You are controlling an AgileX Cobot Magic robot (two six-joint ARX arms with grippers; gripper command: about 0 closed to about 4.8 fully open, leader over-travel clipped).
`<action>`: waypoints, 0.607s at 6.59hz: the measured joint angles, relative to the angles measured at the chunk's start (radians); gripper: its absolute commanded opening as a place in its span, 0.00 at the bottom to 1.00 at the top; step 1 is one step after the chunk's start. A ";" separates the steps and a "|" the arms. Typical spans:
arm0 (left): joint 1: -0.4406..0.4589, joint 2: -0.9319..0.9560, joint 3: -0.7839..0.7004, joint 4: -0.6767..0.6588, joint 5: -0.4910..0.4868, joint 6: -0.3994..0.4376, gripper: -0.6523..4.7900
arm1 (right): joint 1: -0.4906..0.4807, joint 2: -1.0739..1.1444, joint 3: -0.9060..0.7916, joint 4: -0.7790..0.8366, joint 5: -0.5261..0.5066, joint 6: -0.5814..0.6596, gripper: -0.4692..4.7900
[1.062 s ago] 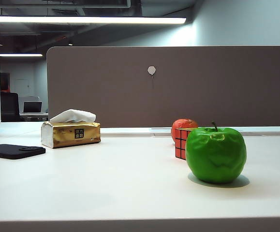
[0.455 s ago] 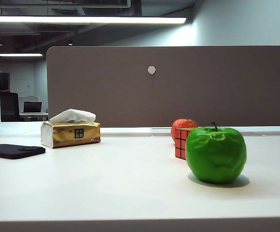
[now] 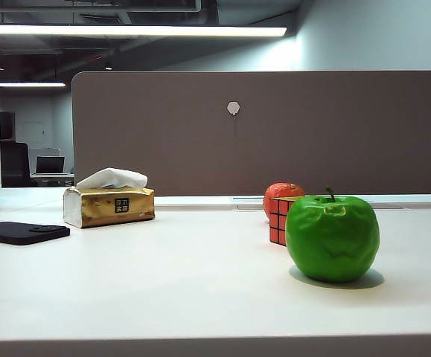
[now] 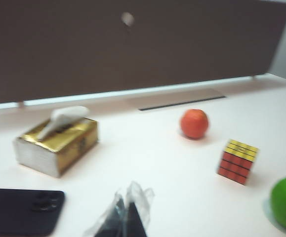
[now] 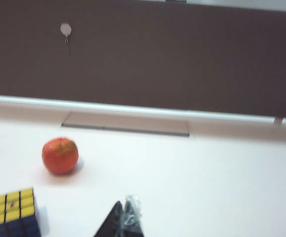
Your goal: Move all the fruits on the tabletop near the face of the Rubik's cube that has the color most similar to each fruit.
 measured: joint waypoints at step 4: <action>-0.183 0.323 0.043 0.168 0.050 -0.001 0.11 | 0.003 0.425 0.325 -0.140 -0.049 0.000 0.09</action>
